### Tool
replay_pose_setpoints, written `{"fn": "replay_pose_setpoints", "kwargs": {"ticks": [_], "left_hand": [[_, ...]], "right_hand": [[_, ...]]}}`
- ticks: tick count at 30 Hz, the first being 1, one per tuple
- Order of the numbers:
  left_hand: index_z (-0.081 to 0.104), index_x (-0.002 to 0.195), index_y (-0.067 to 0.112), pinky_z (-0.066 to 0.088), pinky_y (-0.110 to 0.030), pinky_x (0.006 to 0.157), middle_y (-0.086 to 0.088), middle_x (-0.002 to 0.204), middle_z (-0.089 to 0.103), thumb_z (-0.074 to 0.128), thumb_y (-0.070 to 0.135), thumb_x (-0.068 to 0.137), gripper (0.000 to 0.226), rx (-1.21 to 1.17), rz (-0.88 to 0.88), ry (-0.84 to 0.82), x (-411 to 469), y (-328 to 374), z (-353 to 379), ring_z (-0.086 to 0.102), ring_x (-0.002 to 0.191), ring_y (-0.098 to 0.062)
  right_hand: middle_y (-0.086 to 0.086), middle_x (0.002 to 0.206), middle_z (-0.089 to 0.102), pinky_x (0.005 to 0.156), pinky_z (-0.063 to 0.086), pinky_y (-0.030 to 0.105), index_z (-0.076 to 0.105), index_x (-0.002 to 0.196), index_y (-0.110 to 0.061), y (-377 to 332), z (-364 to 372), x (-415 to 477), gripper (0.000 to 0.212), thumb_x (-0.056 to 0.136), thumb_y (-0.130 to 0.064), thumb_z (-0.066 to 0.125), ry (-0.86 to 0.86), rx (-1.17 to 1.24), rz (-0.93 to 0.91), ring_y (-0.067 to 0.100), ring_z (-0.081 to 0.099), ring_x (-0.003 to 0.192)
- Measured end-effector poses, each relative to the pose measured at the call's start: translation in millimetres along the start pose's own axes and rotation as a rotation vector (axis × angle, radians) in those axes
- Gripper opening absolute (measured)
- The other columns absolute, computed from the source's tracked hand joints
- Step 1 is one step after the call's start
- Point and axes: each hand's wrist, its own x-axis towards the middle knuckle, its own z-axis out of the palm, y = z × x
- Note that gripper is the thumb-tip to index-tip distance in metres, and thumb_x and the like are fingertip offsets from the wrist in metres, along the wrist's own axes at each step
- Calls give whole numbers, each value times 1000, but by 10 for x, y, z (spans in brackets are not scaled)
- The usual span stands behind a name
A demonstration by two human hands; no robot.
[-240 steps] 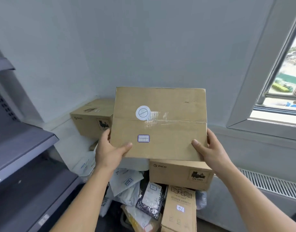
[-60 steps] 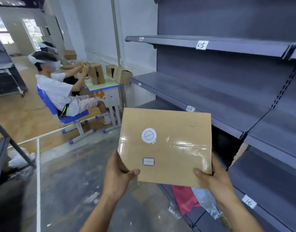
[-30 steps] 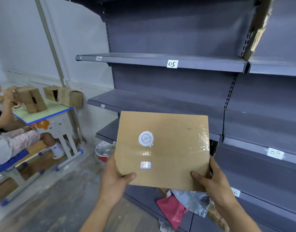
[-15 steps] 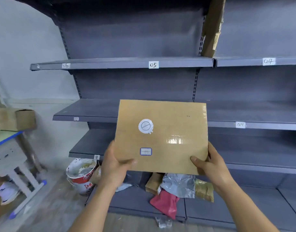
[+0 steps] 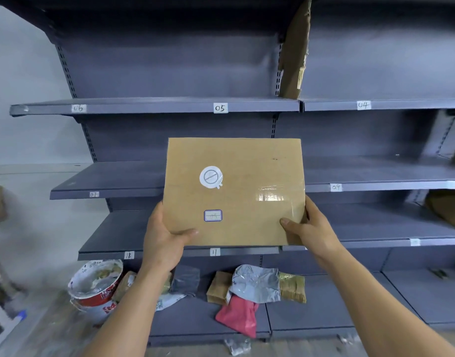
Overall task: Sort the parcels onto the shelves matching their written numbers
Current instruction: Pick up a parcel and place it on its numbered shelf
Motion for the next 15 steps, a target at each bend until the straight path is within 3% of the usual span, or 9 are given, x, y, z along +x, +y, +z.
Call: {"fn": "replay_pose_setpoints", "kwargs": {"ticks": [4,8,15], "left_hand": [[45,135,37,50,-39,99,11,129,60,88,10,67,85,-25,-1,7,63,106,5,61,114,-11],[45,136,33,48,-30,91,13,124,62,88,10,69,83,-41,24,14,109,341,-31,61,110,-8],[58,111,38,52,-29,83,21,100,71,89,9,68,61,-118,113,26,279,1004,-104,66,93,2]], "right_hand": [[-16,111,72,94,55,35,58,124,-37,-96,-30,56,50,90,-3,70,20,-11,-17,2,68,99],[-18,112,71,97,55,42,57,128,-37,-262,-109,139,50,90,-9,72,8,-40,-48,5,68,104],[-18,113,70,91,56,39,58,128,-32,-892,-301,435,44,89,-18,74,29,-80,-147,8,67,105]]}}
